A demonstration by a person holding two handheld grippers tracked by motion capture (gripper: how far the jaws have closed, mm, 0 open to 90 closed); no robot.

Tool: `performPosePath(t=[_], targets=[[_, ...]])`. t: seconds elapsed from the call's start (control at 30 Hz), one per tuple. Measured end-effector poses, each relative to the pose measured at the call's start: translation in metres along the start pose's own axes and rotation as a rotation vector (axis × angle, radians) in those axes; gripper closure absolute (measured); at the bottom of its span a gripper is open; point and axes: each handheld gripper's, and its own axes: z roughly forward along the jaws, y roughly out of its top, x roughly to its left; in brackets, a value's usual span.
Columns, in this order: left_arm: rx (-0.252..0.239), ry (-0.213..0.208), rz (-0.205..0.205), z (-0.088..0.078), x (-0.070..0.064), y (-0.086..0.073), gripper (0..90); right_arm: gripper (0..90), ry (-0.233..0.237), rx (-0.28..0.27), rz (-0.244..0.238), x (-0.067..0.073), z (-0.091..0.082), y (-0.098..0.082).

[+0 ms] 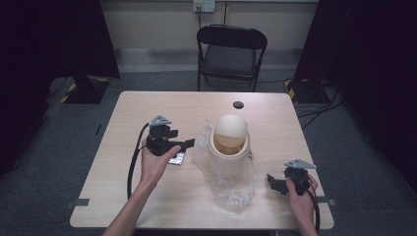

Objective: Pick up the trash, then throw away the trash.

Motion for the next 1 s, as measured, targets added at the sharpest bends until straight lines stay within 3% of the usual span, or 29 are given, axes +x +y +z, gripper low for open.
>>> performPosePath(t=[0.17,0.53,0.67,0.8,1.0], targets=[[0.038,0.032,0.003,0.000,0.012,-0.014,17.4,10.1,-0.001,0.001,0.001,0.000,0.000,0.000],[0.073,0.066,-0.046,0.002,0.035,-0.043,17.4,10.1,-0.001,0.001,0.000,0.000,0.000,0.000],[0.085,0.077,-0.037,0.005,0.036,-0.048,17.1,10.1,-0.001,0.001,0.000,0.000,0.000,0.000],[0.141,0.087,-0.017,0.012,0.039,-0.055,16.3,10.1,-0.001,0.001,0.001,0.000,0.000,0.000],[0.185,0.105,-0.006,0.020,0.042,-0.060,16.2,10.1,0.000,0.000,0.000,0.000,0.000,0.000]])
